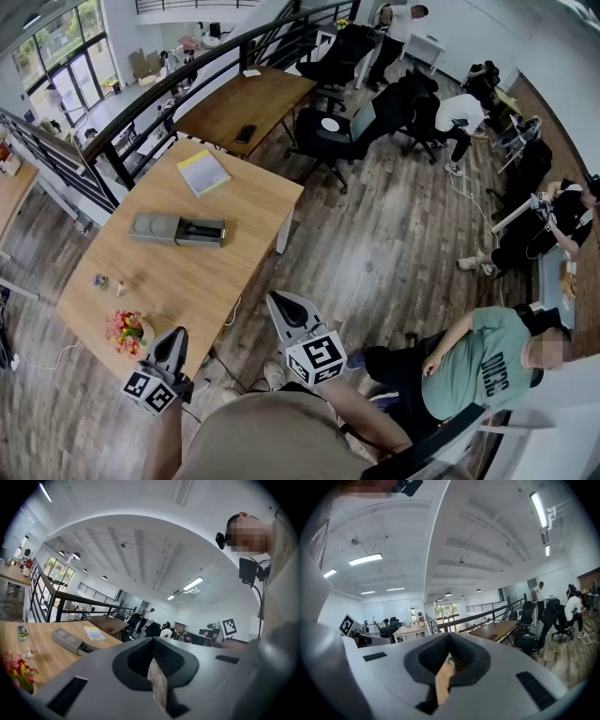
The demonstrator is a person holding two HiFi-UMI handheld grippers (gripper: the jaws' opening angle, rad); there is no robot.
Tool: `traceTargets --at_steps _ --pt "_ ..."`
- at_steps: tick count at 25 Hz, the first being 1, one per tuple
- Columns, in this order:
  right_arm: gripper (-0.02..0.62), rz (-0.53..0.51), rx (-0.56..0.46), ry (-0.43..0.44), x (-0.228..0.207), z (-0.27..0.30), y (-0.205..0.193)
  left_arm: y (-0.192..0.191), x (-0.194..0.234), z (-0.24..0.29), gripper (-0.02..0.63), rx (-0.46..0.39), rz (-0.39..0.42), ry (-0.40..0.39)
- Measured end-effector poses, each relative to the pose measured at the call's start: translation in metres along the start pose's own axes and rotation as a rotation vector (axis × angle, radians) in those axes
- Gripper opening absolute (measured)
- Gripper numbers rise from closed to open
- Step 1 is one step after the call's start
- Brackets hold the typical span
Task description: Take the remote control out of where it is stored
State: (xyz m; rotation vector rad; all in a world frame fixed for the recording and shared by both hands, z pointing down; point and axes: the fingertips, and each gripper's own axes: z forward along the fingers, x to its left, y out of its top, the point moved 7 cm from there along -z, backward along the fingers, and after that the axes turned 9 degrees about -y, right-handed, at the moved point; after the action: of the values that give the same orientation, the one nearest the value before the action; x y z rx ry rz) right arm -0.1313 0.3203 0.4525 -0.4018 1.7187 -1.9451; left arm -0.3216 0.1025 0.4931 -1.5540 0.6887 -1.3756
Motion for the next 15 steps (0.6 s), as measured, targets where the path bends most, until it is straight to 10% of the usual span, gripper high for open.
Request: traceTargets --at_steps 15 --pt "0.029 0.034 0.027 0.092 -0.04 -0.002 -0.014 -0.02 -0.025 0.026 0.005 -0.008 -0.003 0.074"
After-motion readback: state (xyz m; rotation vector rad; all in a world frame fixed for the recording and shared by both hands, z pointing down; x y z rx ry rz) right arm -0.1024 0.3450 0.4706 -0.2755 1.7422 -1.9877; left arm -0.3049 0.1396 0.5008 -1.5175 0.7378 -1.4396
